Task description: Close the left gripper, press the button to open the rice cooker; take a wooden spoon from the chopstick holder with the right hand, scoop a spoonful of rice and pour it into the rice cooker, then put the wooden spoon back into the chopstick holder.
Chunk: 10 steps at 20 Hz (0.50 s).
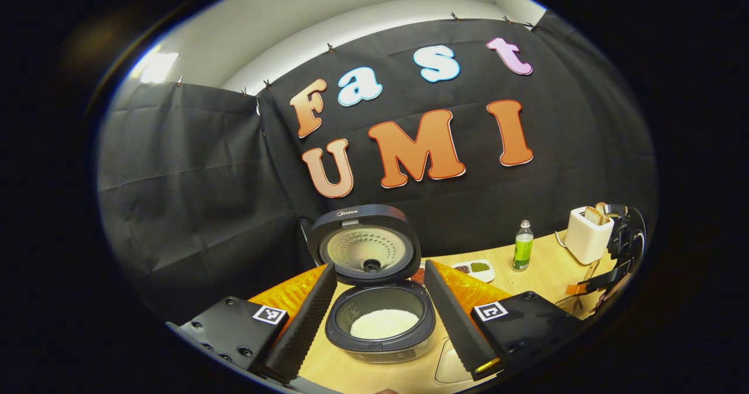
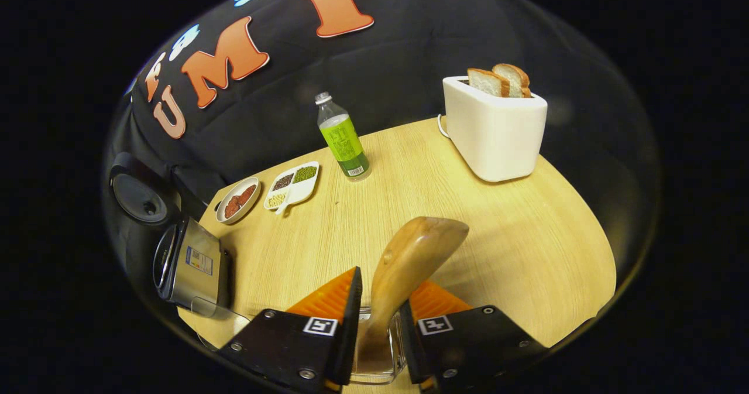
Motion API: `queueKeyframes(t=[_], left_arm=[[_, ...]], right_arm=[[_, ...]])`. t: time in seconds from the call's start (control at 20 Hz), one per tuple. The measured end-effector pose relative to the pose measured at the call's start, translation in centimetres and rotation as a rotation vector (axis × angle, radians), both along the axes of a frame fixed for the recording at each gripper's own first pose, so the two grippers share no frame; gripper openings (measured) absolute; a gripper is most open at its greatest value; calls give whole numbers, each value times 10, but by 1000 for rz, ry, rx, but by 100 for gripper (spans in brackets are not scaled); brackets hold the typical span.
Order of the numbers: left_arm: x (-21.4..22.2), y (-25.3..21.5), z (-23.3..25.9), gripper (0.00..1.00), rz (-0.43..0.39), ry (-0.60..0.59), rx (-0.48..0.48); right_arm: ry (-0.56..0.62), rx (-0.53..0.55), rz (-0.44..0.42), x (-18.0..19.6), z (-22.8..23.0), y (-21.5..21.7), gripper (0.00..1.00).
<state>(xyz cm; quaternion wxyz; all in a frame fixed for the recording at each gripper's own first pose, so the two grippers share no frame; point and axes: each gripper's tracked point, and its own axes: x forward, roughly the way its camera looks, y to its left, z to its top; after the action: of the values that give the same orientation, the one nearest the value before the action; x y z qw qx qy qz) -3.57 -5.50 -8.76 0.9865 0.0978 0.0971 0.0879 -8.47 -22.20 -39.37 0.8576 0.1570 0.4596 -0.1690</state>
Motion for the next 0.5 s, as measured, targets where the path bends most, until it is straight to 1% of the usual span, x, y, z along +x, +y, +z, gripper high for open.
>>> queueKeyframes(t=[0.05, 0.1, 0.15, 0.25, 0.3, 0.4, 0.45, 0.5], left_arm=[[-1, 0, 0, 94, -2, 0, 4], [-3, 1, -1, 94, -2, 3, 6], [-4, 1, -3, 94, 0, 7, 6], [-4, 0, -7, 94, -2, 16, -9], [-3, 1, -9, 100, -4, 21, -15], [0, 2, -10, 100, -8, 24, -19], [1, 2, -9, 94, -12, 20, -20], [2, 1, -7, 94, -19, 15, -20]], right_arm=[[-5, 24, -28, -1, 0, 1, 26], [-7, 43, -54, -1, -1, 1, 21], [-5, 63, -73, -3, 1, 1, 18], [-11, 75, -81, -6, 3, 3, 16], [-22, 73, -74, -7, 6, 4, 16], [-42, 57, -56, -10, 11, 6, 16], [-48, 44, -54, -13, 15, 5, 16], [-60, 32, -62, -15, 18, 4, 16]])
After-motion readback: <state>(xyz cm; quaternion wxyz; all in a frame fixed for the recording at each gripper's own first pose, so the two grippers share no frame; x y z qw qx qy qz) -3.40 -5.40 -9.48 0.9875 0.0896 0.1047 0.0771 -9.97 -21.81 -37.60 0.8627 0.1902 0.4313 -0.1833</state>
